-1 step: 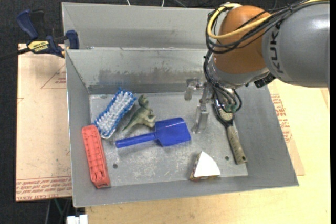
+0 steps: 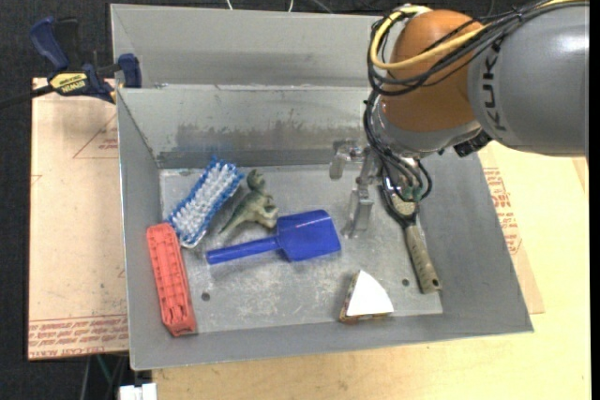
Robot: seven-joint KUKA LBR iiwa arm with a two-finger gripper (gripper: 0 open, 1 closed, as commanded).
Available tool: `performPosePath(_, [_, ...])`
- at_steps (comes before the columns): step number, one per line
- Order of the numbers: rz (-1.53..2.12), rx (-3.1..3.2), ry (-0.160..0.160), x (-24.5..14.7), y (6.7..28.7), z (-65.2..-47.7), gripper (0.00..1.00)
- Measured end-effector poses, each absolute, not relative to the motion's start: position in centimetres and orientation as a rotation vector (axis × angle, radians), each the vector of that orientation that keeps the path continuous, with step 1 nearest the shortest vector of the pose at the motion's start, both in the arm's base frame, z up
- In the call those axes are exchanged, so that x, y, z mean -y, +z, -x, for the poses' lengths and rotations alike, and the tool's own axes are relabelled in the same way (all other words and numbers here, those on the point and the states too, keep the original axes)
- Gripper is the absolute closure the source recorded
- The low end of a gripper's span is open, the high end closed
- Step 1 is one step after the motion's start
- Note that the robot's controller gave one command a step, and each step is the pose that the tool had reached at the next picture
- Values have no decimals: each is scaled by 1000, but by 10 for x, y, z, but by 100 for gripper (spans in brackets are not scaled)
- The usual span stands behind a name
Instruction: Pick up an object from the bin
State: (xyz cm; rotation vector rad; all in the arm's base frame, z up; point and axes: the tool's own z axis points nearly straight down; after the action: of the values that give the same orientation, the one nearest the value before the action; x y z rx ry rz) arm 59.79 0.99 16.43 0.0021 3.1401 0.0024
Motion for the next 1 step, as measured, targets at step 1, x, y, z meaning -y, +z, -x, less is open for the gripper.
performPosePath(1, [180,-3139,6,-46,94,-599,0])
